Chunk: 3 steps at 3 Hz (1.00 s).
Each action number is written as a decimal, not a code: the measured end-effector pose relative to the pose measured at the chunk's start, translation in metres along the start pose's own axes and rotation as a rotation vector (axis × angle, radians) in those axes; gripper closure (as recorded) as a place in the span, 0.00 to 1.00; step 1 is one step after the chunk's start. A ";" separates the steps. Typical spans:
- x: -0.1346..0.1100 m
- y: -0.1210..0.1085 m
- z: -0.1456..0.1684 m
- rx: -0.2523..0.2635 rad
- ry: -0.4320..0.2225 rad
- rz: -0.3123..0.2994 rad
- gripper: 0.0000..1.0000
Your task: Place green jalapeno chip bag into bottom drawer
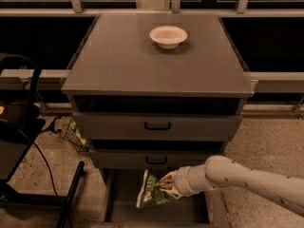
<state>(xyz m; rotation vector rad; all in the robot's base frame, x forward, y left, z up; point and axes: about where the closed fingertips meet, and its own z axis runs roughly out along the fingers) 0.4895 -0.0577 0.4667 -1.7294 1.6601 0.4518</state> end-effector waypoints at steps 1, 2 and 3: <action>0.020 0.006 0.039 -0.016 -0.008 0.001 1.00; 0.044 0.012 0.076 -0.025 -0.009 0.020 1.00; 0.070 0.024 0.118 -0.046 0.015 0.034 1.00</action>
Offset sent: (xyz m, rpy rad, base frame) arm 0.0165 0.0278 -0.1459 0.0159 0.0598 -0.0140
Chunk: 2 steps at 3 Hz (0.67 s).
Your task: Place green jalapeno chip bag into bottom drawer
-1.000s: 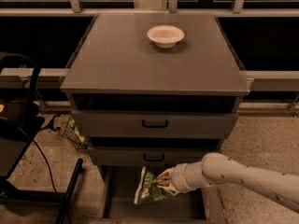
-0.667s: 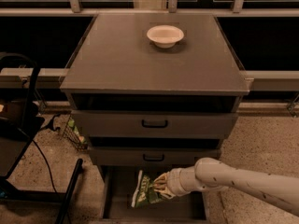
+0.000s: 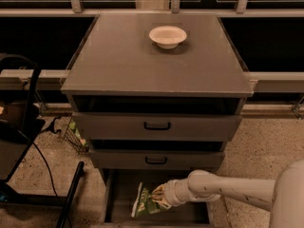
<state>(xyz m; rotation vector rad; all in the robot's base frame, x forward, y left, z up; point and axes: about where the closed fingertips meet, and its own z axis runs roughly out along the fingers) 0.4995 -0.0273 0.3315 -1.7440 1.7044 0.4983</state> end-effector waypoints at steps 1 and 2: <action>0.000 0.000 0.000 0.000 0.000 0.000 1.00; 0.011 0.000 0.011 0.009 -0.013 0.009 1.00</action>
Offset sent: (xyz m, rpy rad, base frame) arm 0.0098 -0.0048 -0.0372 0.0342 -0.0074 -0.0315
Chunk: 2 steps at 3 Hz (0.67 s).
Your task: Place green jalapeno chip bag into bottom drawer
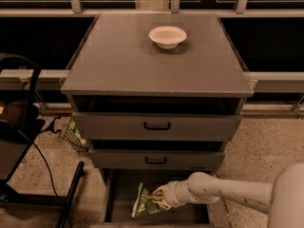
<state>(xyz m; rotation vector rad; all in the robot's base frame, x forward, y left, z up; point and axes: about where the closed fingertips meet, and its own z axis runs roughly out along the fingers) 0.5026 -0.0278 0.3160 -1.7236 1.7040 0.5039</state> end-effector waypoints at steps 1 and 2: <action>0.014 -0.005 0.021 0.013 -0.041 0.009 1.00; 0.034 -0.019 0.049 0.028 -0.077 0.038 1.00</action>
Offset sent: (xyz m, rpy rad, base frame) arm 0.0578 0.0057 -0.0906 0.1312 0.0033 -0.0713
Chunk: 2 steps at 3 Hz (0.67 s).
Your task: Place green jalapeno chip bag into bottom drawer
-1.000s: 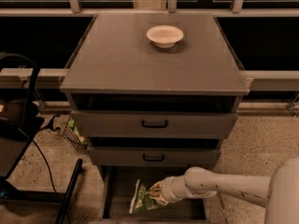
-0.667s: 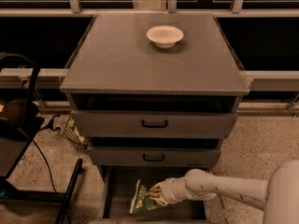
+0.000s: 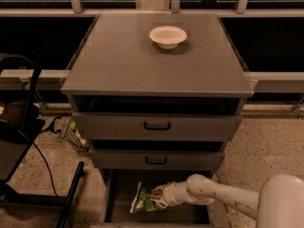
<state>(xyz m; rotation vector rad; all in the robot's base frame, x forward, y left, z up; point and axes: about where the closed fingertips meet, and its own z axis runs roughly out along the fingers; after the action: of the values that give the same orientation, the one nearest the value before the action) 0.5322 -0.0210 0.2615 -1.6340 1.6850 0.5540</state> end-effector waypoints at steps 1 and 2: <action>0.018 -0.013 0.026 0.008 -0.017 0.019 1.00; 0.035 -0.026 0.050 0.010 -0.011 0.043 1.00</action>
Offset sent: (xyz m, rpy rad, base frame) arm 0.0626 0.0122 -0.0846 0.0148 0.0372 -0.0591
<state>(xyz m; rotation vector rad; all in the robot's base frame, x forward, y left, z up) 0.5694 -0.0107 0.2072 -1.5881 1.7152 0.5735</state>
